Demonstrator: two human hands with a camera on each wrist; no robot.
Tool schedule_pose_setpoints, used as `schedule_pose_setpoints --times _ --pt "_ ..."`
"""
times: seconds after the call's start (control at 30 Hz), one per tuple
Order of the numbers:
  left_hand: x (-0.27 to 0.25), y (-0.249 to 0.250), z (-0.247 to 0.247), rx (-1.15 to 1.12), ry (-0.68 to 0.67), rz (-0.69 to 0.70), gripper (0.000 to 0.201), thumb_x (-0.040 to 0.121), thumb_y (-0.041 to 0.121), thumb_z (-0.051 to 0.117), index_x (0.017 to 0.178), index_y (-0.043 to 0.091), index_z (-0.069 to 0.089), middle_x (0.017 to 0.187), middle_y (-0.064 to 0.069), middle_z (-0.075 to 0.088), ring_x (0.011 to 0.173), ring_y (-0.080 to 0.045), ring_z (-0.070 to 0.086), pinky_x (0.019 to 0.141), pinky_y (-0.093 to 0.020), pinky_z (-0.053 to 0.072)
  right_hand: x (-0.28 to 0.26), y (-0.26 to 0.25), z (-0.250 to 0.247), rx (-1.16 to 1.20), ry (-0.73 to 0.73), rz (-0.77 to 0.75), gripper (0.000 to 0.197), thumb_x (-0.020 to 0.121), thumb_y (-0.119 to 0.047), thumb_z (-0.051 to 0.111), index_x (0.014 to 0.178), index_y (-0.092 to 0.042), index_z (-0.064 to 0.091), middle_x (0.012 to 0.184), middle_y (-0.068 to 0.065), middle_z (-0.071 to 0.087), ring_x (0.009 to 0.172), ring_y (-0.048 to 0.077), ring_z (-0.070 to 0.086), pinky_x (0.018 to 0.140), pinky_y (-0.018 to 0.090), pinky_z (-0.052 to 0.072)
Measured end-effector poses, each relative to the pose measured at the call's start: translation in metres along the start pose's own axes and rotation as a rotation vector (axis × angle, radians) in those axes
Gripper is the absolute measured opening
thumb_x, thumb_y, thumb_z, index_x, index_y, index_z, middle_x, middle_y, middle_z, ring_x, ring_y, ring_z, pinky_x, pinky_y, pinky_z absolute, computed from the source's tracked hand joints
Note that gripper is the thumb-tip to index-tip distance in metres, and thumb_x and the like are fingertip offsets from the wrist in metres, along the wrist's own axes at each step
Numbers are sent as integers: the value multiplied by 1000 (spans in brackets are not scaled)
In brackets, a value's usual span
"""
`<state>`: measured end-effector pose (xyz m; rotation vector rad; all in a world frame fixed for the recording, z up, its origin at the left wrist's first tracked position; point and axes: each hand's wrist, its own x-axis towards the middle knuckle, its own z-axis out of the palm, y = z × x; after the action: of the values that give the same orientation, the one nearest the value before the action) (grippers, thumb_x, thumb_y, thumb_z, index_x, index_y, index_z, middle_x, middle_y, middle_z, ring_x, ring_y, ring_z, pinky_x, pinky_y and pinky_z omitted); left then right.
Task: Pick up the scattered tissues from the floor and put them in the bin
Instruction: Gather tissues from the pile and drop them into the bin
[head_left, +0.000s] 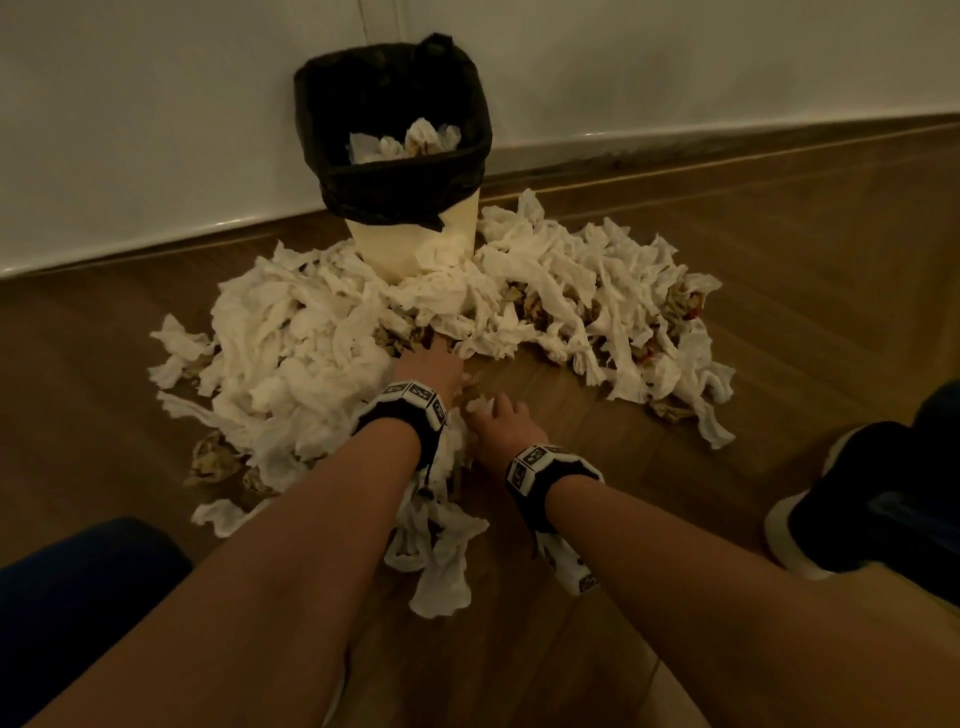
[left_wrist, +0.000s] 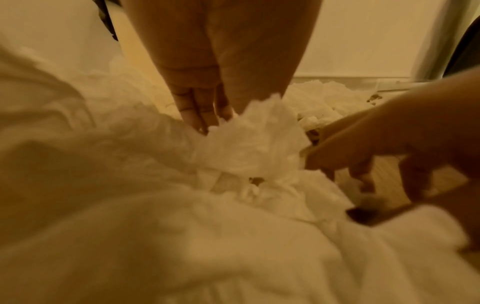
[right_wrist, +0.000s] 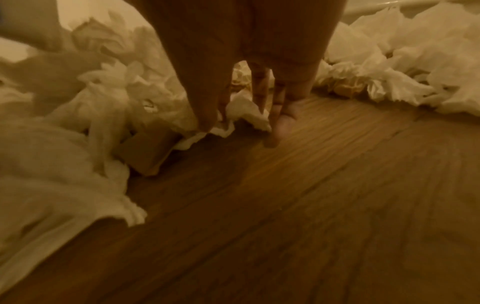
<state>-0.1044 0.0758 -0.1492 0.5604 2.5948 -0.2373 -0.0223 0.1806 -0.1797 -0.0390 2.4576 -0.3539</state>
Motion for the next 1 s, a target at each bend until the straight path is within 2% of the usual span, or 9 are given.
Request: schedule_pose_setpoints --times 0.13,0.27,0.37,0.47,0.6,0.7,0.77,0.87,1.0 --pt "6 -8 -2 -242 85 -8 18 92 5 47 108 12 53 118 -11 52 102 -31 55 88 -42 48 1 7 -5 30 -44 33 37 98 -17 41 135 -9 44 141 15 35 123 34 42 100 38 39" --pt "10 -16 -3 -514 177 -71 34 93 8 49 126 16 50 135 -11 42 117 -28 49 96 -37 42 -2 22 -18 289 -23 205 34 100 -23 40 126 -6 54 129 16 55 115 32 54 91 33 44" --pt "10 -18 -2 -617 242 -141 29 94 14 51 122 15 58 142 -13 31 116 -29 49 98 -34 40 -7 39 -18 637 130 275 35 95 -14 49 130 -14 50 128 14 55 111 31 56 84 31 46" --pt "11 -20 -2 -646 267 -131 26 93 15 50 114 12 64 127 -11 55 113 -27 53 89 -34 43 -10 46 -23 1115 82 382 36 94 -2 49 129 -7 52 126 19 55 99 29 59 77 34 56" --pt "8 -24 -4 -819 275 -216 30 93 7 41 115 11 61 122 -11 61 102 -30 60 79 -33 50 -17 42 -32 1362 100 414 23 95 2 48 113 5 61 77 10 61 51 12 62 42 16 48" --pt "7 -28 -7 -980 254 -243 36 89 -4 41 114 11 61 128 -13 57 112 -31 55 88 -35 50 -20 40 -36 1485 119 421 30 97 4 33 102 -4 62 72 7 53 53 16 48 39 19 40" --pt "7 -31 -12 -1084 273 -249 36 88 -4 43 117 11 59 134 -13 52 120 -30 49 89 -28 41 -20 36 -44 1509 128 437 29 98 -4 35 112 -11 60 68 4 45 53 14 37 39 21 35" --pt "7 -31 -29 -1232 302 -264 39 90 -3 38 125 9 51 130 -19 51 106 -32 54 84 -33 45 -21 34 -63 1550 137 427 38 98 -5 33 133 -10 49 62 2 34 53 13 30 48 25 29" --pt "8 -31 -62 -1294 413 -202 35 95 0 38 130 -4 42 128 -25 51 116 -38 52 96 -37 42 -17 29 -103 1432 219 291 45 96 9 29 140 -1 36 77 7 44 61 15 41 51 25 38"
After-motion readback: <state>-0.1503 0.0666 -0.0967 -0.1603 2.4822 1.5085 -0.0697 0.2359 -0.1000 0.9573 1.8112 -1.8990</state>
